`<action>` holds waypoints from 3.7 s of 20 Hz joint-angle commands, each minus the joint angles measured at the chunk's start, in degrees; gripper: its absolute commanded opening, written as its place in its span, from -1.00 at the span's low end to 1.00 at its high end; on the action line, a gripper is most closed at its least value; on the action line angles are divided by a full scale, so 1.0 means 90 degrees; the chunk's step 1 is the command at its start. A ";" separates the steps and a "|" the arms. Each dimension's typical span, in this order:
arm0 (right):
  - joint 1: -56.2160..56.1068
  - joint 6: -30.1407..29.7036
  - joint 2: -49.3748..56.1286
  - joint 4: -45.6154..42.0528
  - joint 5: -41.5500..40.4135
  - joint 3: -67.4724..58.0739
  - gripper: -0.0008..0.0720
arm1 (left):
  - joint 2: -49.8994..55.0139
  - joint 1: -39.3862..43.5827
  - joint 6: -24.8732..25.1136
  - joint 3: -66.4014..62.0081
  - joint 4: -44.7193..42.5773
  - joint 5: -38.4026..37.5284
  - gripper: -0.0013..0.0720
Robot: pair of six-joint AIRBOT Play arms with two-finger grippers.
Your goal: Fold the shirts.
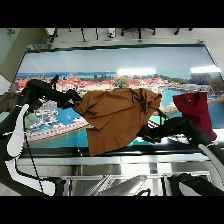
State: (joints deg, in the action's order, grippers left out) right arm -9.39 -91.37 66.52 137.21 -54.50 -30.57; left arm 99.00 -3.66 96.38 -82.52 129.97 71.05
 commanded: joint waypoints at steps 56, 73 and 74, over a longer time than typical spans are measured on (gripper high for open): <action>0.0979 -0.2191 -0.0143 0.0041 -0.0029 -0.7016 -0.94 | -0.4155 -0.0015 -0.0646 0.0600 0.1379 -0.2091 -0.92; 0.0957 -0.2917 -0.2759 -0.0435 0.0818 -0.6343 -0.94 | -0.5013 0.0352 0.0520 -0.1894 0.1353 -0.1180 -0.92; 0.0957 -0.3160 -0.3123 -0.0432 0.1083 -0.6356 -0.94 | -0.5348 0.0423 0.0520 -0.2280 0.1333 -0.1421 -0.92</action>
State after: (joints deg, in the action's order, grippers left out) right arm -0.75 -114.37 46.98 132.31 -53.34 -87.88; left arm 58.85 -1.74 99.68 -95.42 141.58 63.88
